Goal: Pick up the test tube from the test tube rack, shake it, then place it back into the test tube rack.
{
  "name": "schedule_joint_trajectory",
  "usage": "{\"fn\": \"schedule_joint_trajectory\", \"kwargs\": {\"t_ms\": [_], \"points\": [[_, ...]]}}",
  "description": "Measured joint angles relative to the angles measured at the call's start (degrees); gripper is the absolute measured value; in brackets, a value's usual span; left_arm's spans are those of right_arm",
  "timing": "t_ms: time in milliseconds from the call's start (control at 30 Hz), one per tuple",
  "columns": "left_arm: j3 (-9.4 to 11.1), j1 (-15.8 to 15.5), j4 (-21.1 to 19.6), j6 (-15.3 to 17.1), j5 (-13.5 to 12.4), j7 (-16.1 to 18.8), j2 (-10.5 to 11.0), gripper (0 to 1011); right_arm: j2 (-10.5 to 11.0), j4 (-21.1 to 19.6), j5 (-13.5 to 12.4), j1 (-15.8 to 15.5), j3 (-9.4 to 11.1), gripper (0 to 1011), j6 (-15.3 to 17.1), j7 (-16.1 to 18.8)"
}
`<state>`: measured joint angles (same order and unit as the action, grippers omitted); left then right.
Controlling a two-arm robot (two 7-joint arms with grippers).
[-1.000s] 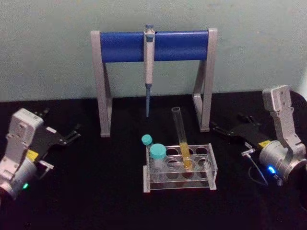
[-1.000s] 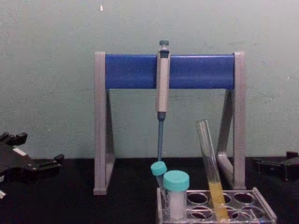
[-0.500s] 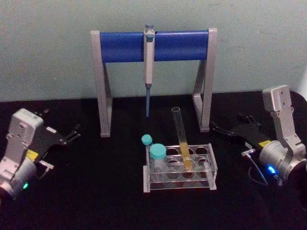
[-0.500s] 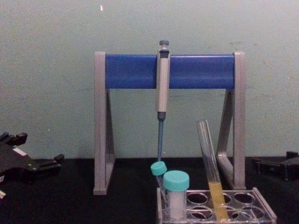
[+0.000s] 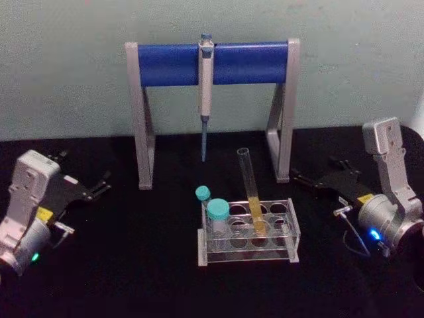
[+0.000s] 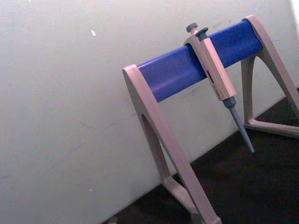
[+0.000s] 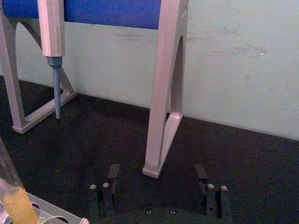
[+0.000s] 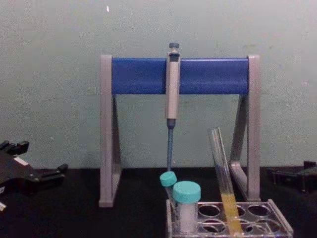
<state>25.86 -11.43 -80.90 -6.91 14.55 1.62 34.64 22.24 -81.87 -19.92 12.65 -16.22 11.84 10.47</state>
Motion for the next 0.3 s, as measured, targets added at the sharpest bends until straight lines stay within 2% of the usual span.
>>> {"fn": "schedule_joint_trajectory", "kwargs": {"t_ms": [300], "points": [[0.0,0.0,0.0,0.0,0.0,0.0,0.0,1001,0.0,0.0,0.0,0.0,0.0,1000,0.0,0.0]]}}
